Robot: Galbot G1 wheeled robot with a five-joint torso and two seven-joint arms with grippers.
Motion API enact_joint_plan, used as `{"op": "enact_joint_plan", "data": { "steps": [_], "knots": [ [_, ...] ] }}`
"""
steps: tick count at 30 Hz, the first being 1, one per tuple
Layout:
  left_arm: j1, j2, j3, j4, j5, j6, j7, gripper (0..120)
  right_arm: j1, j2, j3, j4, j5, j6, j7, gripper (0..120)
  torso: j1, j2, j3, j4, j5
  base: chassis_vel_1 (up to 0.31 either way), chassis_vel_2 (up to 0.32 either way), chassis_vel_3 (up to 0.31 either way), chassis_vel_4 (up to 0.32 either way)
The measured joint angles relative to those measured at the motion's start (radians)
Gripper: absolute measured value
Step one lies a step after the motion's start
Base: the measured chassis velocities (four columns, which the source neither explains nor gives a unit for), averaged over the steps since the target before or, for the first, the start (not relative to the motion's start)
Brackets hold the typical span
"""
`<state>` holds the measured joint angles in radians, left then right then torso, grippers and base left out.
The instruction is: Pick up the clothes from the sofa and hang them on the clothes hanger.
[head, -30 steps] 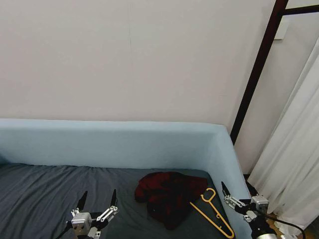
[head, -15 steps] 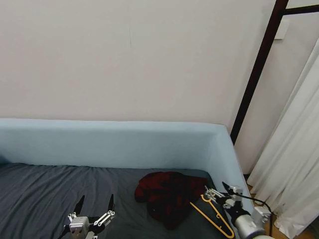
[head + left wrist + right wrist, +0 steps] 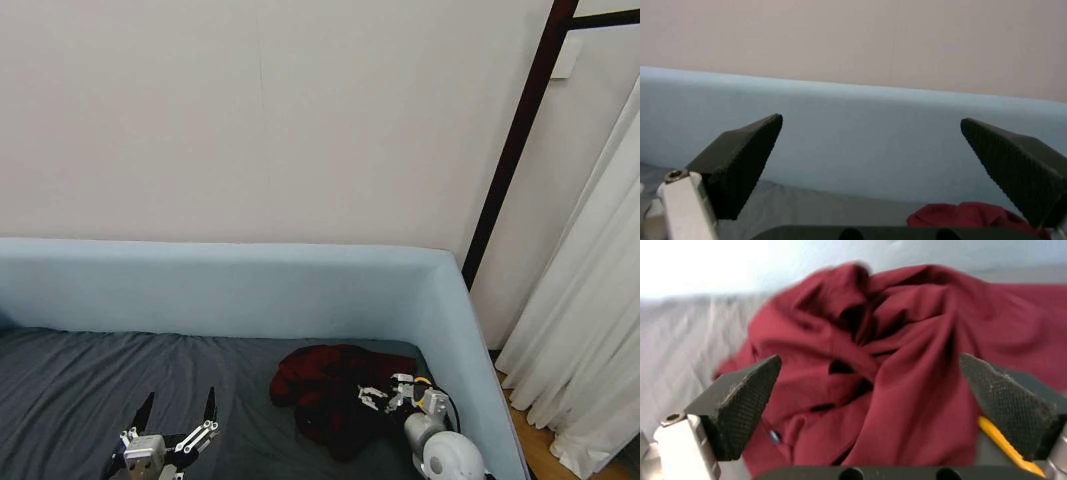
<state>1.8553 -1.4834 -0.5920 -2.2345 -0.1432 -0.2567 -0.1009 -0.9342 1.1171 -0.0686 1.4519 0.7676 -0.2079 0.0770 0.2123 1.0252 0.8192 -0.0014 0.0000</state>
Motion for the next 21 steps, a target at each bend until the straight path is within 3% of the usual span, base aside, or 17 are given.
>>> {"op": "enact_joint_plan", "data": {
  "steps": [4,10,21],
  "knots": [
    [-0.004,-0.003,-0.001,0.013,-0.002,-0.002,-0.008,100,0.074,0.02,-0.053,-0.142,-0.181,0.065,-0.146,100,0.0,0.0,0.0,0.0,-0.0001,0.0,0.0,0.0,0.0],
    [-0.012,0.0,-0.007,0.022,-0.011,-0.002,-0.012,100,0.128,0.046,-0.061,-0.245,-0.362,0.114,-0.268,100,0.0,0.0,0.0,0.0,-0.0001,0.0,0.0,0.0,0.0],
    [-0.024,0.008,-0.015,0.035,-0.021,0.0,-0.014,100,0.157,0.053,-0.049,-0.315,-0.481,0.158,-0.328,100,0.0,0.0,0.0,-0.0001,0.0,0.0,0.0,0.0,0.0]
  ]
}}
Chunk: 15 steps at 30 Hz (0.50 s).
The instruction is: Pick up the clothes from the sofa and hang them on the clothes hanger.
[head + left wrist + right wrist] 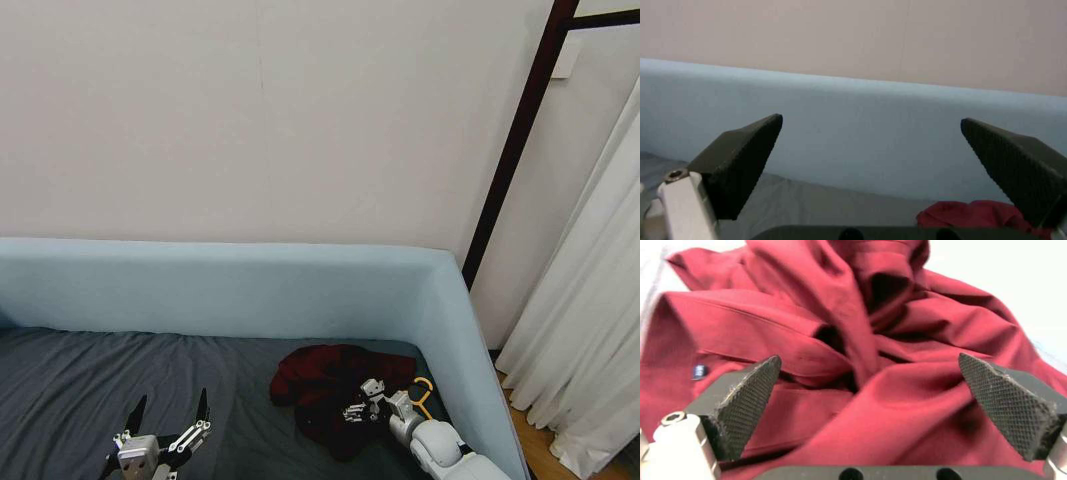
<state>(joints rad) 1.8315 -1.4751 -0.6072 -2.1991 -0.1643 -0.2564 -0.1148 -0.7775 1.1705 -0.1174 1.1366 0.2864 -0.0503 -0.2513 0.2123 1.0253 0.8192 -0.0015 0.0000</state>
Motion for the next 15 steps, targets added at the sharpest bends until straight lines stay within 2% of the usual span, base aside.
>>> {"op": "enact_joint_plan", "data": {
  "steps": [4,7,13,15],
  "knots": [
    [-0.007,0.0,0.003,0.006,0.0,0.005,0.0,100,0.003,-0.004,0.006,0.012,-0.001,-0.04,0.093,100,0.0,0.0,0.0,0.0,0.0001,0.0,0.0,0.0,0.0],
    [-0.011,-0.003,0.008,0.009,0.001,0.01,0.0,100,0.003,-0.009,-0.002,0.034,0.001,-0.117,0.201,100,0.0,0.0,0.0,0.0,0.0,0.0,0.0,0.0,0.0],
    [-0.013,-0.003,0.012,0.009,0.006,0.014,0.0,100,0.002,0.001,-0.004,0.016,0.018,-0.151,0.211,100,0.0,0.0,0.0,0.0,0.0001,0.0,0.0,0.0,0.0],
    [-0.013,0.0,0.009,0.011,0.006,0.014,0.0,100,0.004,0.006,0.0,0.01,0.033,-0.157,0.205,93,0.0,0.0,0.0,0.0001,0.0001,0.0,0.0,0.0,0.0]
  ]
}}
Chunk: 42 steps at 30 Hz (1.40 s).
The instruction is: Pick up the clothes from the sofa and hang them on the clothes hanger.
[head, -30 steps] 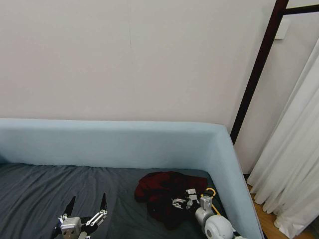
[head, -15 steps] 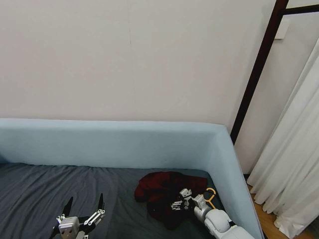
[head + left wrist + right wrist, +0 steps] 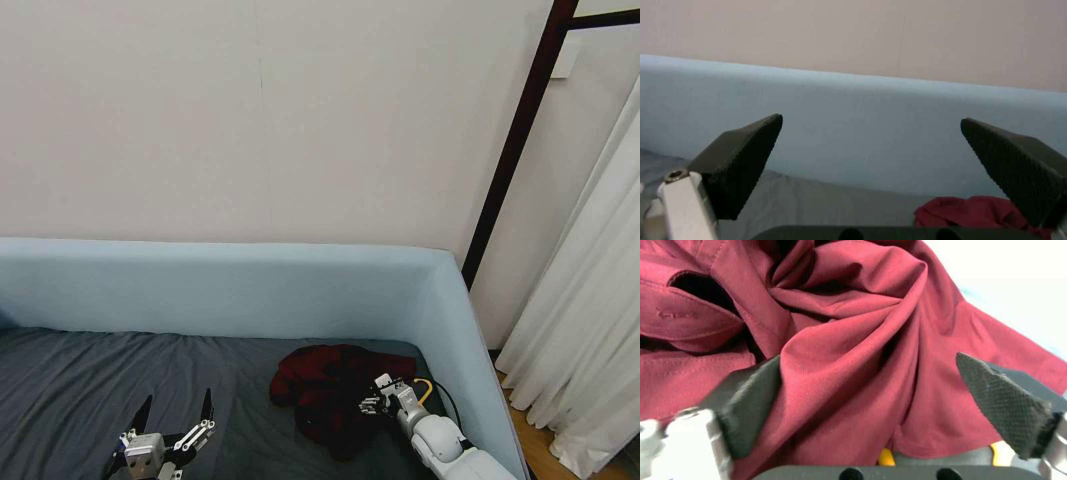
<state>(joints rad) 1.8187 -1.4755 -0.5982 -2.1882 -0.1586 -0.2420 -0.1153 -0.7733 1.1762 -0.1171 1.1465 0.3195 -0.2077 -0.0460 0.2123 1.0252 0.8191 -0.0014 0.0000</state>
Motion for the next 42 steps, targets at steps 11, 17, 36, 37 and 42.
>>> {"op": "enact_joint_plan", "data": {
  "steps": [11,17,36,37,42],
  "knots": [
    [-0.005,0.014,-0.01,0.006,-0.005,0.001,-0.013,100,0.005,-0.005,0.012,0.005,0.052,-0.023,-0.011,55,0.0,0.0,0.0,0.0,-0.0001,0.0,0.0,0.0,0.0],
    [-0.01,0.019,-0.01,0.011,-0.007,0.001,-0.019,100,-0.007,-0.012,0.022,0.023,0.05,-0.034,-0.01,35,0.0,0.0,0.0,0.0,0.0,0.0,0.0,0.0,0.0],
    [-0.002,0.008,0.001,0.007,-0.004,-0.015,-0.055,100,-0.071,-0.071,0.054,0.118,0.115,0.016,-0.071,0,0.0,0.0,0.0,0.0,0.0,0.0,0.0,0.0,0.0],
    [-0.001,0.007,0.002,0.007,-0.003,-0.017,-0.056,100,-0.074,-0.072,0.055,0.118,0.115,0.017,-0.068,0,0.0,0.0,0.0,0.0,0.0,0.0,0.0,0.0,0.0],
    [0.002,0.002,0.006,0.007,0.001,-0.02,-0.059,100,-0.084,-0.073,0.056,0.122,0.109,0.032,-0.047,0,0.0,0.0,0.0,-0.0001,0.0,0.0,0.0,0.0,0.0]
  ]
}}
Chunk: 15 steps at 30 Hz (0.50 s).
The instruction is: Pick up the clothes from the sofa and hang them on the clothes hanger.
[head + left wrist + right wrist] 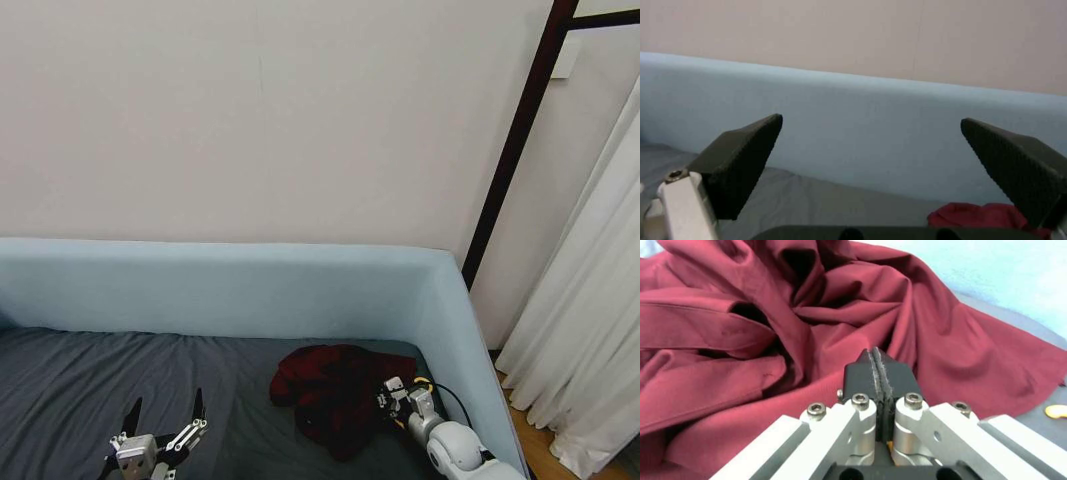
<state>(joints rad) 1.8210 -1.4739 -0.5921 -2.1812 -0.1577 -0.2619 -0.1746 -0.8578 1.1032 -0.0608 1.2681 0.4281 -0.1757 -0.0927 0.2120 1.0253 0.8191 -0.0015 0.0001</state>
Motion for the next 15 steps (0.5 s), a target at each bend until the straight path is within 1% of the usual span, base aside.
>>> {"op": "enact_joint_plan", "data": {
  "steps": [3,7,9,10,12,13,15],
  "knots": [
    [0.0,-0.003,0.003,0.0,0.003,-0.001,-0.001,100,-0.001,-0.001,-0.004,0.004,-0.002,0.0,0.013,1,0.0,0.0,0.0,0.0,0.0,0.0,0.0,0.0,0.0],
    [0.0,-0.007,0.007,0.0,0.008,-0.001,-0.002,100,0.007,0.002,-0.01,0.004,-0.003,-0.013,0.03,19,0.0,0.0,0.0,0.0,-0.0002,0.0,0.0,0.0,0.0],
    [0.0,-0.007,0.007,0.0,0.008,-0.001,-0.002,100,0.009,0.004,-0.011,0.003,0.0,-0.015,0.033,20,0.0,0.0,0.0,0.0001,-0.0002,0.0,0.0,0.0,0.0],
    [0.0,-0.007,0.007,0.0,0.009,-0.002,-0.002,100,0.014,0.008,-0.013,-0.002,0.007,-0.019,0.036,28,0.0,0.0,0.0,0.0001,-0.0001,0.0,0.0,0.0,0.0],
    [0.0,-0.006,0.006,0.003,0.009,-0.002,-0.003,100,0.024,0.021,-0.017,-0.016,0.027,-0.026,0.047,36,0.0,0.0,0.0,0.0001,-0.0001,0.0,0.0,0.0,0.0],
    [0.0,-0.006,0.006,0.003,0.009,-0.002,-0.003,100,0.024,0.021,-0.017,-0.016,0.027,-0.026,0.047,36,0.0,0.0,0.0,0.0001,-0.0001,0.0,0.0,0.0,0.0],
    [-0.001,-0.004,0.003,0.004,0.009,-0.002,-0.004,100,0.032,0.03,-0.02,-0.03,0.03,-0.036,0.055,45,0.0,0.0,0.0,0.0001,-0.0001,0.0,0.0,0.0,0.0]
  ]
}}
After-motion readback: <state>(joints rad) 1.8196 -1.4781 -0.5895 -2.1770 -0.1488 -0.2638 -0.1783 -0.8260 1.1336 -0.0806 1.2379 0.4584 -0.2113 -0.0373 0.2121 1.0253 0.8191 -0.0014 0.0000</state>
